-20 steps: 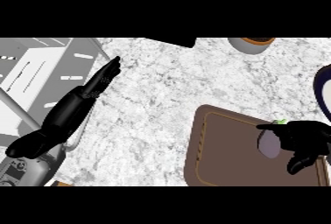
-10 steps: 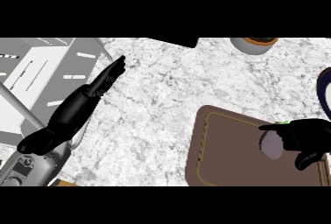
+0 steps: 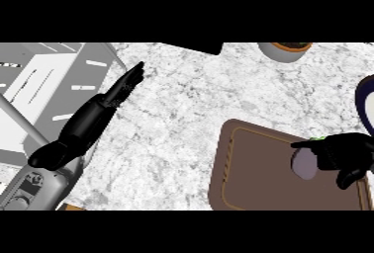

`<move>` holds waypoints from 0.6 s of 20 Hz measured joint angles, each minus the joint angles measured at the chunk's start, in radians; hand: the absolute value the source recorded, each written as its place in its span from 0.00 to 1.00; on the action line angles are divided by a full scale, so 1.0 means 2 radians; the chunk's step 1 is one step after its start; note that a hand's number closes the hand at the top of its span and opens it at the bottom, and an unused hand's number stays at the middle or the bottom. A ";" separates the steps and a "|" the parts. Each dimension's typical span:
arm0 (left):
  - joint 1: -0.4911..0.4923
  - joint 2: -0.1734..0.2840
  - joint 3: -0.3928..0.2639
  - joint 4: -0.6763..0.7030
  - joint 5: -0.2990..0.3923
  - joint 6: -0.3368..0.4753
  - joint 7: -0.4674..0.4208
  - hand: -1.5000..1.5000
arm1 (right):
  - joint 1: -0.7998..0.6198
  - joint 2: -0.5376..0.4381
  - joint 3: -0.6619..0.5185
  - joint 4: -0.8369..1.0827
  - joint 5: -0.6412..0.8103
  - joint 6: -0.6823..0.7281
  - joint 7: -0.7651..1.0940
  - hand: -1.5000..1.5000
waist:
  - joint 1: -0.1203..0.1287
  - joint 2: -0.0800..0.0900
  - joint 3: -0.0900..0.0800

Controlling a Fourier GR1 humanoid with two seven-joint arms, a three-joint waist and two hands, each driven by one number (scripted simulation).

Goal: Pick the eggplant from the tray and place it in the plate

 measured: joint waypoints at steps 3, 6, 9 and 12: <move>-0.001 -0.001 0.001 0.004 0.000 -0.001 -0.001 0.50 | -0.010 0.000 0.017 0.011 -0.017 0.010 0.001 0.00 | -0.001 -0.001 -0.001; 0.000 -0.002 0.001 0.008 -0.001 0.000 -0.003 0.50 | -0.020 0.000 0.033 0.021 -0.033 0.019 0.002 0.00 | -0.003 -0.002 -0.001; 0.001 -0.004 0.002 0.012 -0.001 0.001 -0.003 0.50 | -0.029 0.001 0.049 0.031 -0.048 0.030 0.002 0.00 | -0.006 -0.004 -0.001; -0.002 -0.004 0.005 0.014 -0.001 0.001 -0.002 0.50 | -0.039 0.004 0.065 0.041 -0.063 0.036 0.004 0.00 | -0.009 -0.005 -0.002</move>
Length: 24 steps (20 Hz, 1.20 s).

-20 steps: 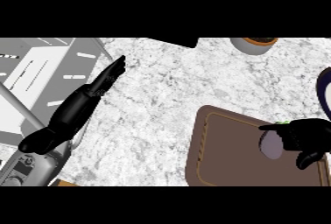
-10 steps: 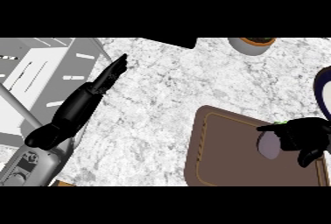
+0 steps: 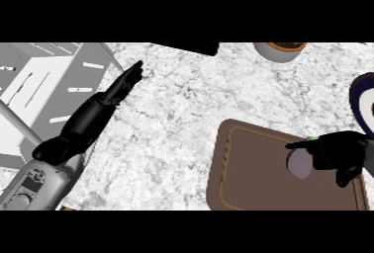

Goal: Pick the eggplant from the tray and place it in the plate

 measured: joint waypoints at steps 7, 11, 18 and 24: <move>0.003 -0.001 0.001 0.007 -0.003 0.001 -0.002 0.50 | -0.020 0.005 0.036 0.016 -0.037 0.015 0.004 0.00 | -0.009 -0.003 -0.001; 0.001 -0.001 0.004 0.011 -0.003 0.001 -0.003 0.50 | -0.033 0.008 0.058 0.022 -0.053 0.022 0.008 0.00 | -0.013 -0.004 -0.001; 0.005 -0.003 0.008 0.020 -0.004 0.003 -0.007 0.50 | -0.054 0.016 0.094 0.033 -0.080 0.033 0.012 1.00 | -0.025 -0.008 -0.001; 0.013 0.004 0.018 0.025 -0.004 0.003 -0.010 0.50 | -0.080 0.032 0.124 0.050 -0.091 0.043 0.016 1.00 | -0.040 -0.012 0.003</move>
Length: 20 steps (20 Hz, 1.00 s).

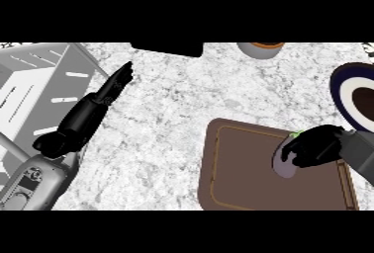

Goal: Pick the eggplant from the tray and place it in the plate

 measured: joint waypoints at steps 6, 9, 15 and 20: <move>0.015 0.004 0.012 0.007 0.003 0.003 -0.002 0.50 | -0.067 0.007 0.029 0.025 0.078 0.000 -0.010 1.00 | -0.021 -0.010 0.008; 0.024 0.002 0.010 0.016 0.005 0.003 0.004 0.50 | -0.141 -0.021 0.026 0.016 0.161 -0.007 -0.026 1.00 | -0.033 -0.035 0.013; 0.041 0.005 0.015 0.032 0.008 0.007 0.012 0.50 | -0.269 -0.071 0.012 -0.026 0.310 -0.068 -0.071 1.00 | -0.059 -0.066 0.018; 0.051 0.010 0.027 0.038 0.010 0.012 0.013 0.50 | -0.343 -0.105 0.002 -0.088 0.430 -0.170 -0.125 1.00 | -0.085 -0.066 0.022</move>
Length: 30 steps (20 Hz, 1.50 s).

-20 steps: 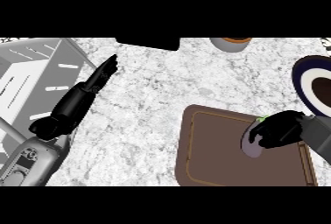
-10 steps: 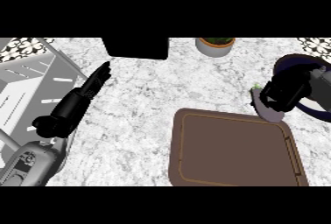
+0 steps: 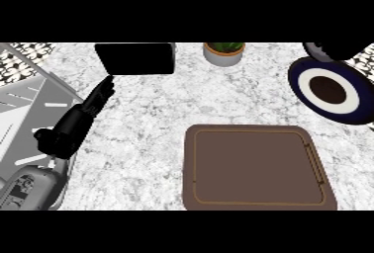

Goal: Pick the eggplant from the tray and place it in the plate

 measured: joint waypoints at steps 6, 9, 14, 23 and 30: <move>0.012 0.009 0.019 -0.005 0.002 0.009 -0.008 0.50 | -0.012 -0.037 -0.005 -0.087 0.118 -0.163 -0.058 1.00 | -0.026 0.016 0.003; 0.025 0.011 0.025 -0.010 0.001 0.013 -0.016 0.50 | 0.012 -0.063 -0.004 -0.132 0.163 -0.246 -0.071 1.00 | -0.035 0.024 0.003; 0.048 0.019 0.031 -0.030 0.000 0.013 -0.028 0.50 | 0.085 -0.110 0.001 -0.206 0.225 -0.388 -0.074 1.00 | -0.036 0.035 0.003; 0.043 0.017 0.032 -0.062 -0.001 0.000 -0.019 0.50 | 0.255 -0.155 -0.016 -0.262 0.288 -0.593 -0.089 1.00 | -0.009 0.053 0.001; 0.033 0.007 0.033 -0.066 -0.011 -0.013 -0.016 0.50 | 0.326 -0.104 -0.089 -0.160 0.276 -0.632 -0.184 1.00 | 0.009 0.059 0.001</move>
